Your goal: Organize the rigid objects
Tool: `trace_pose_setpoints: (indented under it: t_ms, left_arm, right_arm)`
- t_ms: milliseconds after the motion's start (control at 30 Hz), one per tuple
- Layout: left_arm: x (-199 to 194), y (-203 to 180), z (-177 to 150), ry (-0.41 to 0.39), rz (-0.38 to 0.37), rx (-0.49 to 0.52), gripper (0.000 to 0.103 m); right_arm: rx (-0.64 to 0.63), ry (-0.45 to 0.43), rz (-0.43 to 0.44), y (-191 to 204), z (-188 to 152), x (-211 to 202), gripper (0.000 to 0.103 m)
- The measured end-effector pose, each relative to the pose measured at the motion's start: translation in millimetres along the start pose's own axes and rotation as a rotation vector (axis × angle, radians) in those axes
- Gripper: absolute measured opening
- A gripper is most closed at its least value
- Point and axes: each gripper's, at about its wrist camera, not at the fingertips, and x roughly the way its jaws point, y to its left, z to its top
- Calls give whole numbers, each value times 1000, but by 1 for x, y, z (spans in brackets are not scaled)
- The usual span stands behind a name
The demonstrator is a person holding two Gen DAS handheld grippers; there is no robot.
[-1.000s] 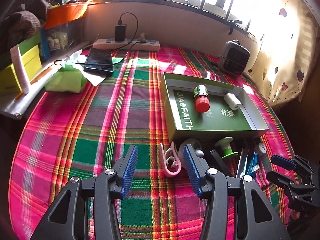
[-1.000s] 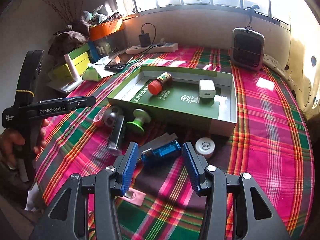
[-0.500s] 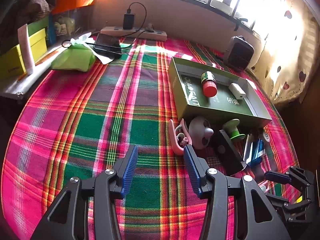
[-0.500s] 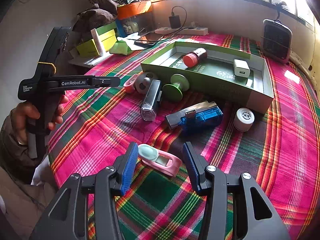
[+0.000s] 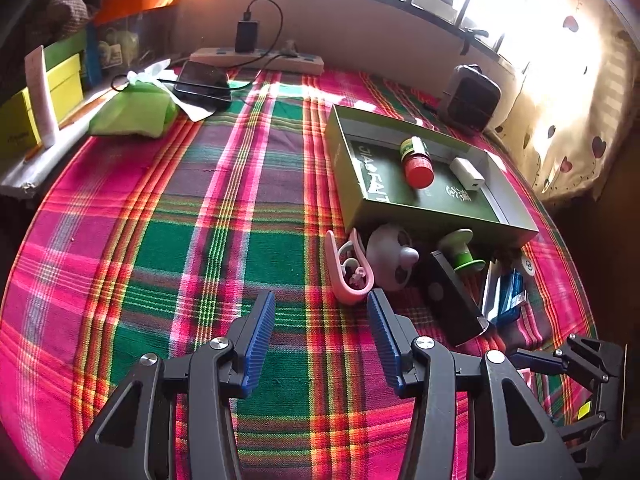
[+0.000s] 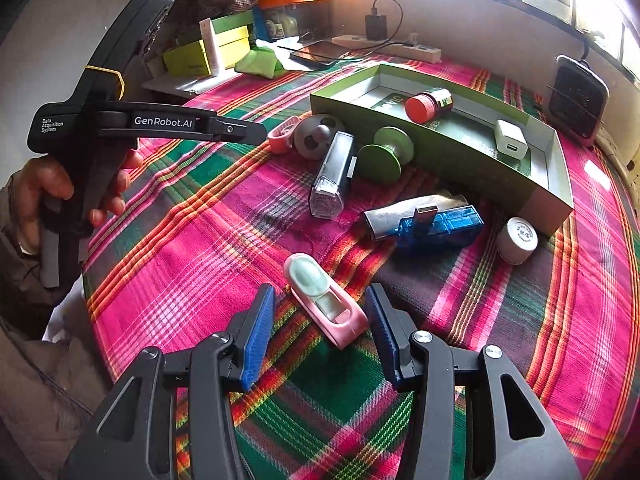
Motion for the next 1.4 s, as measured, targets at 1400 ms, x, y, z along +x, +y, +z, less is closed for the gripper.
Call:
trace_pose_setpoints:
  t_ms: [1400]
  left_arm:
    - [39, -11, 26, -33, 169, 144, 46]
  right_arm:
    - [255, -97, -249, -45, -21, -22, 21]
